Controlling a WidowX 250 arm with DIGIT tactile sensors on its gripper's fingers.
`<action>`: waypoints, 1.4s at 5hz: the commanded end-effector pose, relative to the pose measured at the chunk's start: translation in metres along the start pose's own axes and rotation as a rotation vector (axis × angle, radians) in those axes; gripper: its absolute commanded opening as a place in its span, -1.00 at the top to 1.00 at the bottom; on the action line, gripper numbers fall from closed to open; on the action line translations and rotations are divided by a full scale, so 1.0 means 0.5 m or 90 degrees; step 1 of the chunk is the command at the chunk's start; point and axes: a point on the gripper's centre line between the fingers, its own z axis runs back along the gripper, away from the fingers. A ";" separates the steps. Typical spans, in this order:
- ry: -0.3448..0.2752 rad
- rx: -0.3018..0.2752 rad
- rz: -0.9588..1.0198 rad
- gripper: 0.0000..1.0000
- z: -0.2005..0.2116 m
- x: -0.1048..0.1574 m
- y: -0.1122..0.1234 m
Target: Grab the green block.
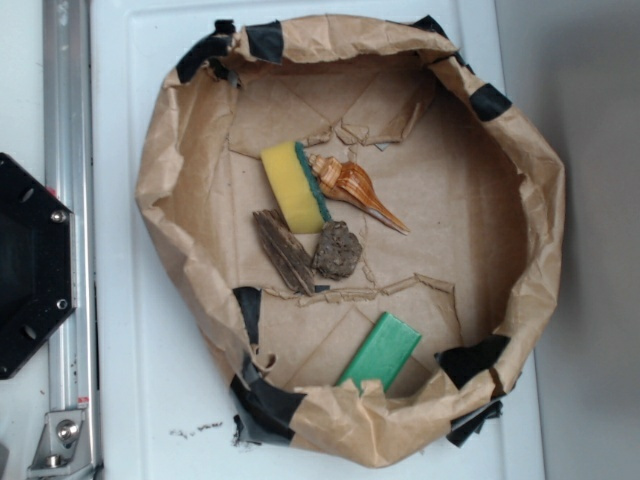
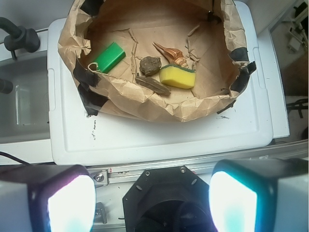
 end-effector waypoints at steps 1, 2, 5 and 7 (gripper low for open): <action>0.000 0.000 0.000 -1.00 0.000 0.000 0.000; -0.053 -0.012 0.114 -1.00 -0.046 0.063 0.013; -0.008 -0.031 0.352 -1.00 -0.199 0.208 0.004; 0.073 -0.099 0.462 -1.00 -0.331 0.234 -0.014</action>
